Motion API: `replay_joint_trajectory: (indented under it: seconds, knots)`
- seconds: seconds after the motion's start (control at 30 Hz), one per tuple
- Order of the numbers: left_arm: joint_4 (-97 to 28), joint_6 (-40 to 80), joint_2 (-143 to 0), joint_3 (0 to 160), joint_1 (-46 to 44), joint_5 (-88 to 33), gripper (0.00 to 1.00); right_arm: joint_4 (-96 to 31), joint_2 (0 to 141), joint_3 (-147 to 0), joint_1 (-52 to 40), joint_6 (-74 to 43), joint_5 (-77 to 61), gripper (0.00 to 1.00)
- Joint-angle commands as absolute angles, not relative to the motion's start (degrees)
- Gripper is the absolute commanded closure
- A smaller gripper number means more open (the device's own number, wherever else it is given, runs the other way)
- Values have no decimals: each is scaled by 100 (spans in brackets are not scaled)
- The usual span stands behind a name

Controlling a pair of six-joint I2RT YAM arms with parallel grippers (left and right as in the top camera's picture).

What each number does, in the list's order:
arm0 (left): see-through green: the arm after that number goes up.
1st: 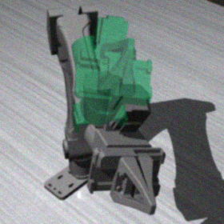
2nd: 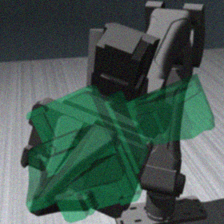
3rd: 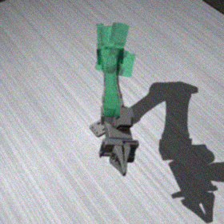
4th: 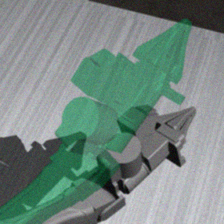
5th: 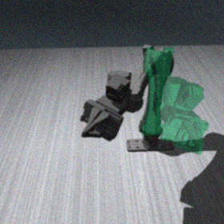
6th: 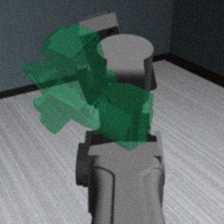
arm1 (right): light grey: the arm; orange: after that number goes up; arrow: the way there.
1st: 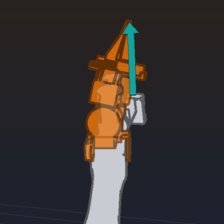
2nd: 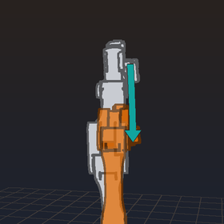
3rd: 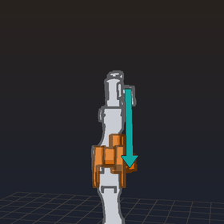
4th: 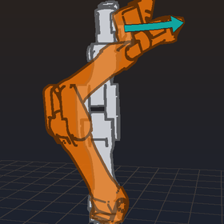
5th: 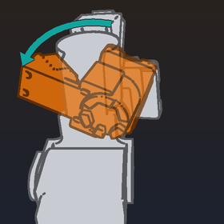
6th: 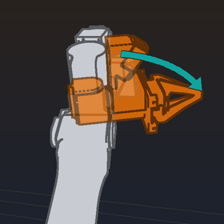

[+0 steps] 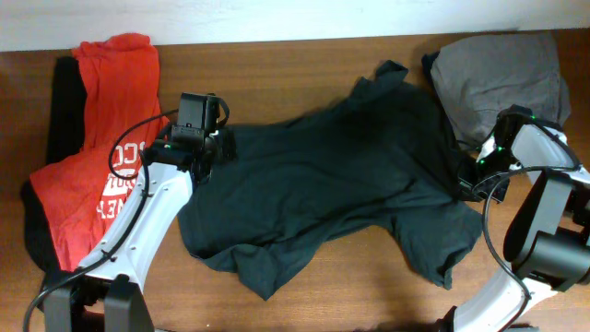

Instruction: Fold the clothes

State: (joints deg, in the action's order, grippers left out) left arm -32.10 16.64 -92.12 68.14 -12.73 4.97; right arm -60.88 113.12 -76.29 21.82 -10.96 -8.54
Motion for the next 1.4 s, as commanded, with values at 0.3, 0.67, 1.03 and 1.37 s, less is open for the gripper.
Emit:
replay_joint_trajectory:
  seconds: [0.3, 0.67, 1.03, 1.37]
  knots:
    - [-3227, 1310, -9056, 7102, -1144, 202, 61, -6711, 9343, -8654, 1817, -585, -1004, 29]
    - [-3632, 1164, -10136, 7719, -574, -327, 72, -6595, 9273, -9238, 672, -449, -972, 22]
    - [-3780, 1168, -11450, 7992, -585, -327, 74, -6753, 9273, -9236, 489, -447, -967, 22]
    - [-3780, 1168, -11810, 7992, -585, 40, 80, -6770, 9273, -9236, 489, -445, -967, 22]
